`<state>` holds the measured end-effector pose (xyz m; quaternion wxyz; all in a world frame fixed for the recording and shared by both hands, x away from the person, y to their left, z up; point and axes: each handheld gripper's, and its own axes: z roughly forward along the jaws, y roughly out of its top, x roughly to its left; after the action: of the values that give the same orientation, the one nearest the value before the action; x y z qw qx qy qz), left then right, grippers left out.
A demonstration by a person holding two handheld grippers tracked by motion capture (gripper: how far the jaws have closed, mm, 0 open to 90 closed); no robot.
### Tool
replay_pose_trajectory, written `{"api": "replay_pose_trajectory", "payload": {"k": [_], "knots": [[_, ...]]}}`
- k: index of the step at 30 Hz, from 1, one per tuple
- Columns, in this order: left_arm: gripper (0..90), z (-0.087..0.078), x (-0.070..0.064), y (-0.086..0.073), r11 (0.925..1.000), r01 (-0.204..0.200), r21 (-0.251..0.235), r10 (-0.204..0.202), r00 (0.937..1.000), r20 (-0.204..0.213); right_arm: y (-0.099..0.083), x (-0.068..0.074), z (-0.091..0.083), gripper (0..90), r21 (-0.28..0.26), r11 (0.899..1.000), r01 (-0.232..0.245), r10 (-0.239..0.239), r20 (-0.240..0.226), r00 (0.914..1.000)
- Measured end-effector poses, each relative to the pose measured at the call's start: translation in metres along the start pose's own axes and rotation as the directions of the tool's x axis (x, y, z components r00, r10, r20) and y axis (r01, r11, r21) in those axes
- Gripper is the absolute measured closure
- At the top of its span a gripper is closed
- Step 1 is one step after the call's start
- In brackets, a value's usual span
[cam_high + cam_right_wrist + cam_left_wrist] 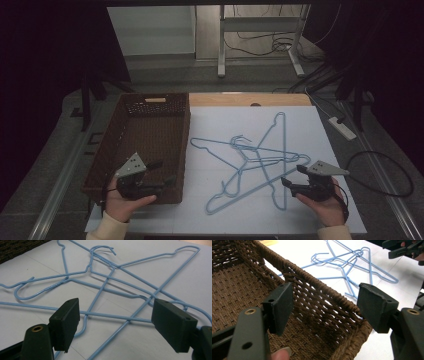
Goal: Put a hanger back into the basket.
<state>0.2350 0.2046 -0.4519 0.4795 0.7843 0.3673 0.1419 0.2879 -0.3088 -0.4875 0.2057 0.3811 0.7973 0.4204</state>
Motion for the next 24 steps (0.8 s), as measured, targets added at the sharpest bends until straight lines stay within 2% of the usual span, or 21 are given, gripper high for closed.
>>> {"api": "replay_pose_trajectory", "payload": {"k": [24], "knots": [[29.8, -0.0020, 0.0008, -0.0005, 0.9999, 0.007, -0.012, -0.007, 1.0000, -0.004, 0.0012, 0.0019, 0.0028, 25.1, 0.025, 1.000, 0.007, -0.007, 0.000, 1.0000]]}}
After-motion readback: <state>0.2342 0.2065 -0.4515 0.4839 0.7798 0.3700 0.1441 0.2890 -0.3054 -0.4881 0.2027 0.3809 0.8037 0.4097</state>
